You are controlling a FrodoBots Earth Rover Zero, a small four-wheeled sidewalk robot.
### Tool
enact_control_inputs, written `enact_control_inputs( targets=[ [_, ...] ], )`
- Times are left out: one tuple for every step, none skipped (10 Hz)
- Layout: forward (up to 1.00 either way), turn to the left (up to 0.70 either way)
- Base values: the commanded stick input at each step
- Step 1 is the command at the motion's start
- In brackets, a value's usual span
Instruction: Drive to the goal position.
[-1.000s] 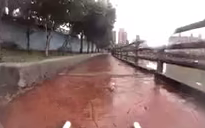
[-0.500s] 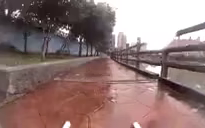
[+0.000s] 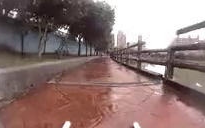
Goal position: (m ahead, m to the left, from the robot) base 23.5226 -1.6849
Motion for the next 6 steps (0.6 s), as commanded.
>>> enact_control_inputs(
  targets=[
    [0.5,0.44],
    [0.5,0.0],
    [0.5,0.0],
    [0.5,0.0],
    [0.5,0.0],
    [0.5,0.0]
  ],
)
